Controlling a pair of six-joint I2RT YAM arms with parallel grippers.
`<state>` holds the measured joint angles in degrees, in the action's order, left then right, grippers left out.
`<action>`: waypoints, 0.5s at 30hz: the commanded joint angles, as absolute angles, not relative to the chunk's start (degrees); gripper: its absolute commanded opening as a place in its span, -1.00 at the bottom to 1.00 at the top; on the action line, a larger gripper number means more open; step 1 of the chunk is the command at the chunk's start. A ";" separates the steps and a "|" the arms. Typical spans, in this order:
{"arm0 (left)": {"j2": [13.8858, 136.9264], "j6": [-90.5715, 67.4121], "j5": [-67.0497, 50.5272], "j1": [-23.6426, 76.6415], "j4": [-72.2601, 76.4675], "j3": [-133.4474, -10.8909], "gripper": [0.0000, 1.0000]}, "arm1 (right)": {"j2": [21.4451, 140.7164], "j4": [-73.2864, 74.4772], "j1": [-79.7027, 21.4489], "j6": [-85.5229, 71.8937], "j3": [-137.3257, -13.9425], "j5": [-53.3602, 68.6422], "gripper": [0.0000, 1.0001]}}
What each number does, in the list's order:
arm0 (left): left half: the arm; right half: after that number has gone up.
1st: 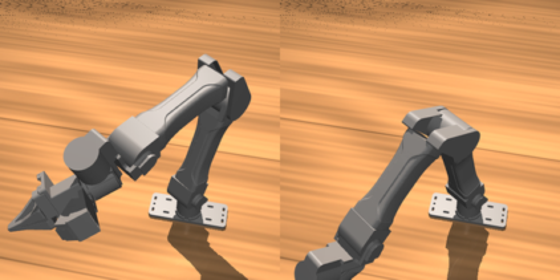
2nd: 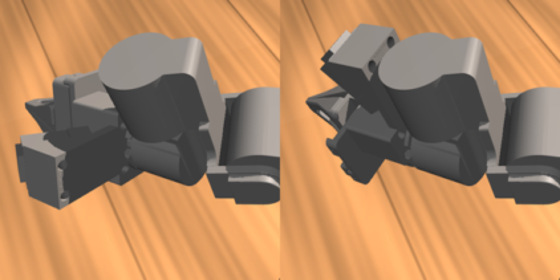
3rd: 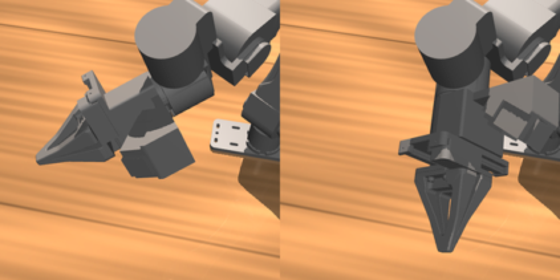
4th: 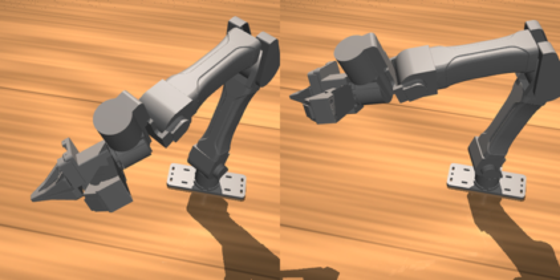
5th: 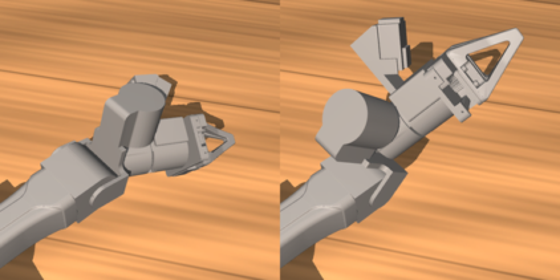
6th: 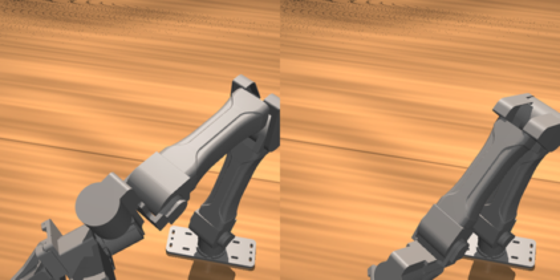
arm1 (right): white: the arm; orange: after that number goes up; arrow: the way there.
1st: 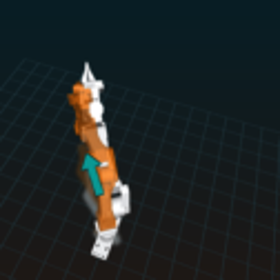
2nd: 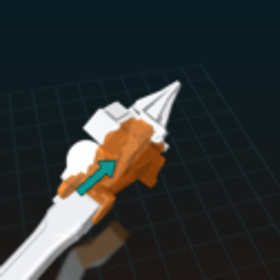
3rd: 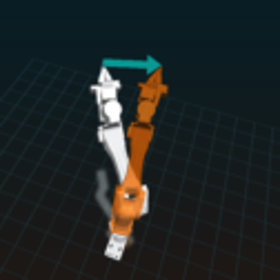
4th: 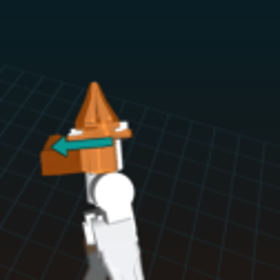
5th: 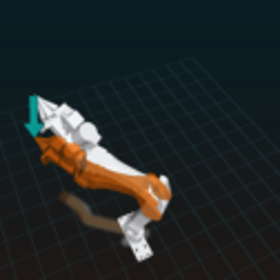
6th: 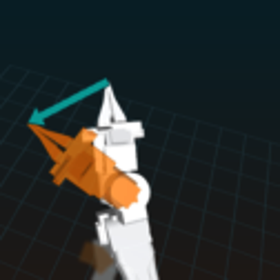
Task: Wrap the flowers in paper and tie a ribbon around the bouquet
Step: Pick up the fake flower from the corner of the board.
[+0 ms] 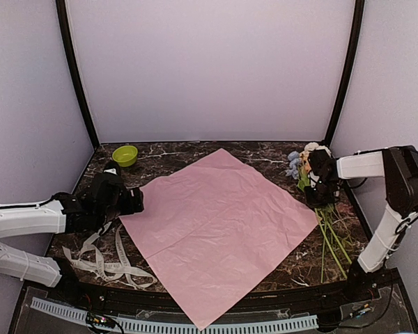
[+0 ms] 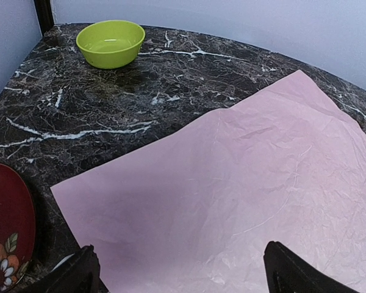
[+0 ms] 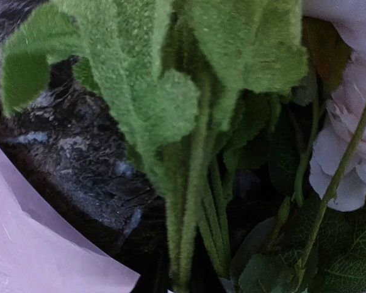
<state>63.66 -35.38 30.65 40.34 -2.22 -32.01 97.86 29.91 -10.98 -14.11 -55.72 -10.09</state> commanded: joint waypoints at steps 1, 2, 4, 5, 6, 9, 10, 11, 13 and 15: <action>64.05 -32.55 30.24 40.08 -0.20 -31.50 0.93 | 97.63 29.66 -10.90 -13.77 -57.09 -10.93 -0.90; 64.18 -32.15 30.15 40.08 0.06 -31.52 0.93 | 97.09 29.84 -10.90 -13.70 -57.17 -11.05 -0.96; 64.52 -31.39 30.10 40.12 1.10 -31.51 0.93 | 95.64 30.33 -10.90 -13.16 -57.41 -11.22 -1.00; 64.72 -31.07 30.14 40.08 1.54 -31.58 0.92 | 94.90 30.72 -10.90 -12.70 -57.66 -11.25 -1.00; 64.88 -30.71 30.09 40.11 1.93 -31.57 0.92 | 94.03 31.25 -10.90 -12.29 -58.11 -11.13 -1.00; 65.61 -29.65 29.84 40.08 2.65 -32.07 0.92 | 90.89 33.10 -10.89 -10.94 -60.17 -9.87 -1.00; 65.84 -29.15 29.66 40.08 2.84 -32.24 0.93 | 88.31 33.62 -10.90 -10.42 -60.91 -9.21 -1.00; 66.04 -28.77 29.58 40.08 2.89 -32.40 0.93 | 86.77 34.07 -10.85 -10.17 -61.88 -7.60 -1.00; 66.33 -27.85 29.14 40.10 2.90 -32.87 0.94 | 83.33 35.41 -10.90 -9.35 -64.24 -3.33 -1.00; 66.37 -26.62 27.98 40.09 2.94 -33.37 0.96 | 79.72 35.58 -10.95 -9.84 -67.17 3.14 -1.00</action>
